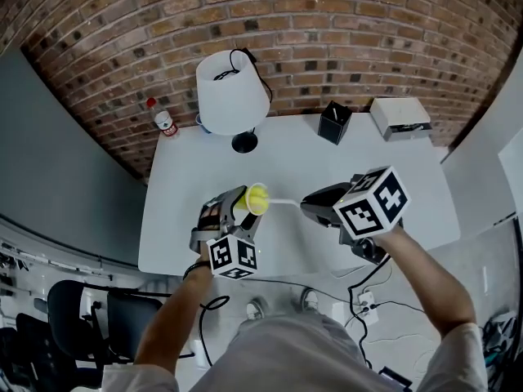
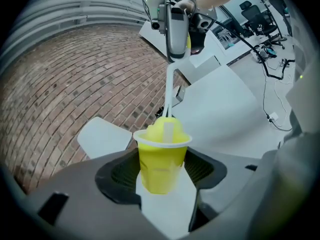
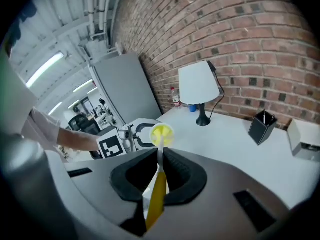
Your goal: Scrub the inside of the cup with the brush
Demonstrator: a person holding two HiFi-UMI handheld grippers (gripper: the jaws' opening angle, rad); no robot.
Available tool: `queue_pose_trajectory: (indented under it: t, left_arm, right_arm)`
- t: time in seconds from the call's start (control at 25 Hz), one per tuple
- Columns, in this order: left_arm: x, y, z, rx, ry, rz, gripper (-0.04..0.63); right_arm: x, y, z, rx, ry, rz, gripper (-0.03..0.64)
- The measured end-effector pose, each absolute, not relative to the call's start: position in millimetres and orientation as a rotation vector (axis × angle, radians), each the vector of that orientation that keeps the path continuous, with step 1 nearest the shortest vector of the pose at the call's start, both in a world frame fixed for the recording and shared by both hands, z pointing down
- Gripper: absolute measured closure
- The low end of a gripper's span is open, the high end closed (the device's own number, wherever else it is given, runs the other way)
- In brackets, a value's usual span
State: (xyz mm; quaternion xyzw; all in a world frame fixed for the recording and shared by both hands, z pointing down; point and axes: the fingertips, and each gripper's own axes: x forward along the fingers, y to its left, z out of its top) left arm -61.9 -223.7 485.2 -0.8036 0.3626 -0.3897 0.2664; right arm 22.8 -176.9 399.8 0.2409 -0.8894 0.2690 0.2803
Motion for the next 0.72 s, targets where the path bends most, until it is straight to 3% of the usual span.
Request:
queue_pose_trajectory:
  t: [0.28, 0.72]
  left_arm:
    - [-60, -224, 484, -2.134, 0.985, -1.029, 0.308]
    - [-67, -228, 491, -2.15, 1.013, -1.036, 0.308]
  right_arm:
    - [30, -178, 407, 0.687, -2.372, 1.092, 0.586]
    - [42, -171, 393, 0.705, -2.367, 0.901, 0.588]
